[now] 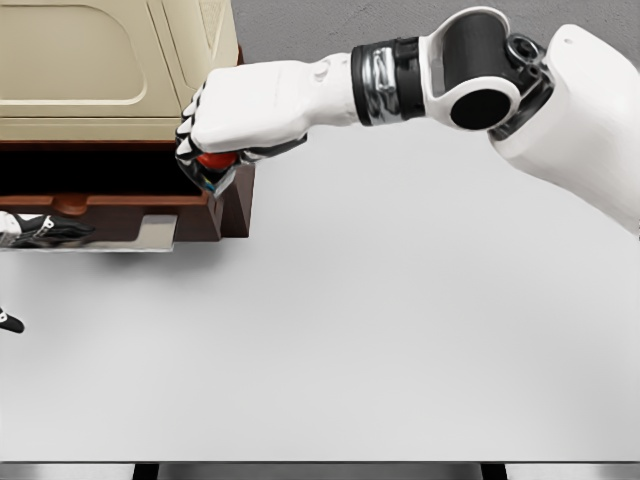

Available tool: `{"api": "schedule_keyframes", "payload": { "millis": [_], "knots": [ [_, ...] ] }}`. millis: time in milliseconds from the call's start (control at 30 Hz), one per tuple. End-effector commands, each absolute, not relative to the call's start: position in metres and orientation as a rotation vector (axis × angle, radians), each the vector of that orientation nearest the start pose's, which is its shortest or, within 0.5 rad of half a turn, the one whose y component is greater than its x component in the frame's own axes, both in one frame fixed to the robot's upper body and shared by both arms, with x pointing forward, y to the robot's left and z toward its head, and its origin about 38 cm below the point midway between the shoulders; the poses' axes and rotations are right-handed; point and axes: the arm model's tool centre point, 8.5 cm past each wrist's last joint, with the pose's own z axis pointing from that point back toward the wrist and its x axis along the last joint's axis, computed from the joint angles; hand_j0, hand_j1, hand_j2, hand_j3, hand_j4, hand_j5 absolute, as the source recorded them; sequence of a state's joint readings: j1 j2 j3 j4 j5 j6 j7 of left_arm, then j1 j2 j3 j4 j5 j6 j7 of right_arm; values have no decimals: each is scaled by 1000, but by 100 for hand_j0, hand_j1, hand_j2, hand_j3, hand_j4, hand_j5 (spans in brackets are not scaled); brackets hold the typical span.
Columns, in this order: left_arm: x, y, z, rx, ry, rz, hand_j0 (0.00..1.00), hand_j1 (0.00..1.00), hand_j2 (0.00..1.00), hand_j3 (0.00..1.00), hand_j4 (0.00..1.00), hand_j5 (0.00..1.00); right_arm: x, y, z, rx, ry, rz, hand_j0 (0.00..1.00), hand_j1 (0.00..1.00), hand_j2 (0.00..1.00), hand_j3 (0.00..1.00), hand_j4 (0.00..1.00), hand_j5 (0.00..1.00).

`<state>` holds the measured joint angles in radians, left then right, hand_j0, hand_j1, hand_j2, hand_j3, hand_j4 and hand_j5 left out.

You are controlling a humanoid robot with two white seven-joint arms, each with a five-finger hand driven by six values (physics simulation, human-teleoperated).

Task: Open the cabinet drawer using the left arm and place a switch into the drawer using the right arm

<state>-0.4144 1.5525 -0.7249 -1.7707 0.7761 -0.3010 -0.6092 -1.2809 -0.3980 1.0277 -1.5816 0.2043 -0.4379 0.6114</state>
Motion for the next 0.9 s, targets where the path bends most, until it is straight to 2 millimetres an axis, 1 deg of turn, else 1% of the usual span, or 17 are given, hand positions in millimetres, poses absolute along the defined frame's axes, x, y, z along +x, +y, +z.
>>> {"api": "schedule_keyframes", "payload": {
  "millis": [0, 167, 367, 467, 633, 700, 767, 867],
  "knots": [
    [314, 430, 279, -131, -1110, -1379, 100, 100, 100, 100, 100, 100, 414, -17, 381, 194, 1893, -2520, 46, 46, 46, 46, 46, 46],
    [312, 432, 277, -132, -1098, -1375, 100, 100, 100, 100, 100, 100, 417, 5, 375, 163, 1887, -2549, 46, 46, 46, 46, 46, 46],
    [312, 432, 278, -140, -1106, -1365, 100, 100, 100, 100, 100, 100, 428, 24, 366, 141, 1880, -2592, 46, 46, 46, 46, 46, 46],
    [312, 432, 279, -153, -1113, -1346, 100, 100, 100, 100, 100, 100, 431, 36, 367, 133, 1877, -2593, 46, 46, 46, 46, 46, 46],
    [310, 436, 282, -155, -1107, -1322, 100, 100, 100, 100, 100, 100, 436, 40, 368, 141, 1881, -2602, 46, 46, 46, 46, 46, 46],
    [308, 437, 278, -165, -1094, -1309, 100, 100, 100, 100, 100, 100, 440, 41, 366, 167, 1872, -2613, 46, 46, 46, 46, 46, 46],
    [308, 437, 279, -167, -1096, -1307, 100, 100, 100, 100, 100, 100, 439, 45, 367, 165, 1871, -2611, 46, 46, 46, 46, 46, 46],
    [308, 437, 278, -169, -1095, -1308, 100, 100, 100, 100, 100, 100, 443, 45, 366, 171, 1874, -2621, 47, 47, 47, 47, 47, 47]
  ]
}}
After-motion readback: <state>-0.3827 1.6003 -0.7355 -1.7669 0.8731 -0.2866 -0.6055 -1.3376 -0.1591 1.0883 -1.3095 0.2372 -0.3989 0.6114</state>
